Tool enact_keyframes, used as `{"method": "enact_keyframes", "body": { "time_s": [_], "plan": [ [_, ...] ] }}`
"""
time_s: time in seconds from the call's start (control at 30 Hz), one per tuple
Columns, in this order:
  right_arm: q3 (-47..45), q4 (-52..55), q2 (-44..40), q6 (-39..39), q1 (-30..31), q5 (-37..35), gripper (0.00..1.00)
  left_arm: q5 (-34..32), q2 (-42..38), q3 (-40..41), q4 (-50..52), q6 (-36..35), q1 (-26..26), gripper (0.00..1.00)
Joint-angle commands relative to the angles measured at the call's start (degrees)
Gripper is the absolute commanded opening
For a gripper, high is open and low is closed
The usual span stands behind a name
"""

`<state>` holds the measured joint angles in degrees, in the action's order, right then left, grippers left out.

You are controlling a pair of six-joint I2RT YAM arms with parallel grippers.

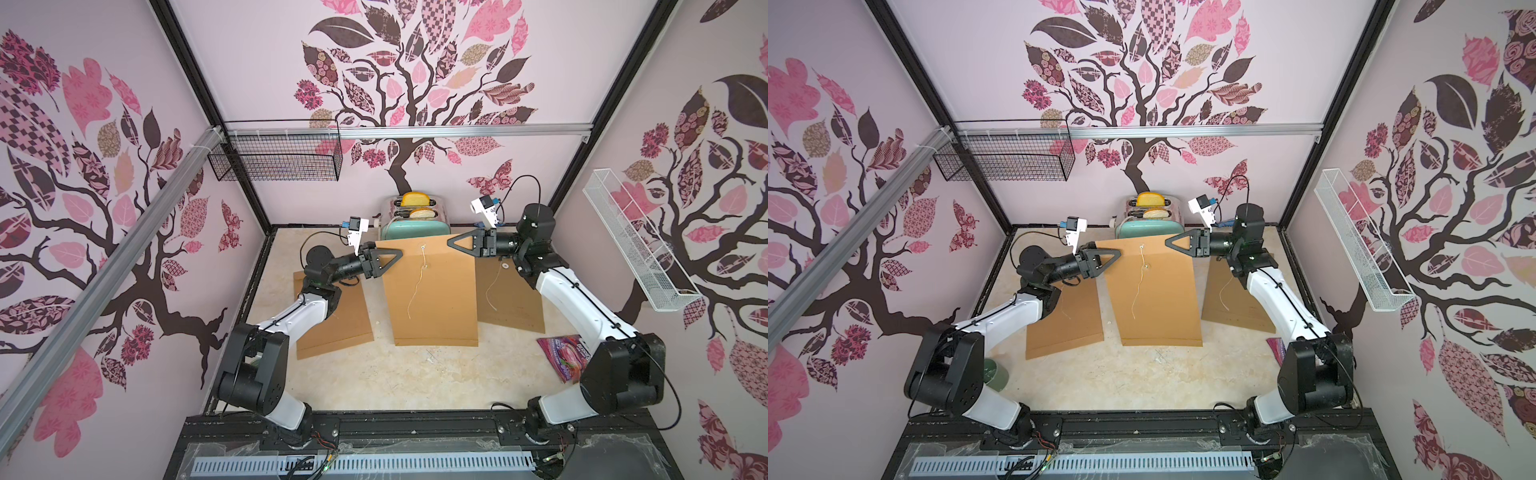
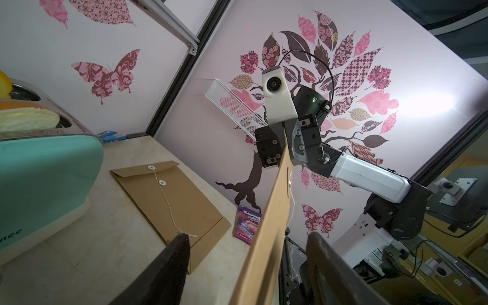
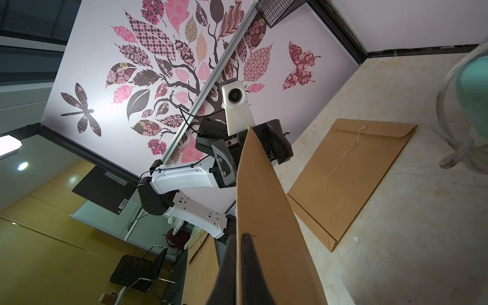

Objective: Close the mouth of the file bag
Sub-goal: Pick up the file bag from the center of the board.

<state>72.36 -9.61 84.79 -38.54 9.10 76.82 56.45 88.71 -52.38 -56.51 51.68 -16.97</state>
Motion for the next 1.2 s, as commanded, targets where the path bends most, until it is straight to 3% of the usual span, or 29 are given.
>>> {"method": "enact_keyframes", "body": {
  "time_s": [0.0,0.13,0.47,0.6,0.7,0.73,0.8,0.83,1.07,1.1,1.17],
  "plan": [
    [1.9,-0.3,-1.1,0.1,0.1,0.9,0.00,0.5,0.5,0.4,-5.8,3.1,-0.7,0.72],
    [1.6,0.1,-1.1,0.5,0.0,1.1,0.00,1.4,2.5,0.1,-11.1,7.5,-1.3,0.70],
    [2.0,0.8,-0.8,1.5,0.0,0.0,0.00,1.3,2.9,1.2,-11.0,8.8,-1.7,0.61],
    [2.2,1.0,-0.3,1.4,0.0,0.3,0.00,1.0,2.9,1.7,-11.9,9.3,-1.7,0.50],
    [1.9,1.4,-0.3,1.9,-0.1,0.3,0.00,0.6,2.4,1.9,-11.8,9.2,-1.6,0.50],
    [1.9,1.6,-0.2,2.0,0.0,0.2,0.00,0.7,2.3,1.8,-11.8,9.3,-1.6,0.43],
    [1.7,2.0,-0.2,2.5,0.0,0.1,0.00,0.2,2.2,1.9,-11.8,9.6,-1.6,0.41],
    [1.6,2.3,-0.2,2.8,-0.1,-0.1,0.00,-0.1,2.1,2.0,-11.9,9.7,-1.6,0.29],
    [1.7,3.1,0.1,3.4,0.0,-0.2,0.00,-0.5,1.6,2.5,-12.0,10.3,-1.4,0.27],
    [1.7,3.5,0.2,3.6,0.0,-0.3,0.00,-0.4,1.6,2.4,-12.0,10.4,-1.4,0.20],
    [1.9,4.0,0.1,4.0,0.0,-0.8,0.00,-0.4,1.7,2.5,-12.0,10.5,-1.4,0.19]
  ]
}}
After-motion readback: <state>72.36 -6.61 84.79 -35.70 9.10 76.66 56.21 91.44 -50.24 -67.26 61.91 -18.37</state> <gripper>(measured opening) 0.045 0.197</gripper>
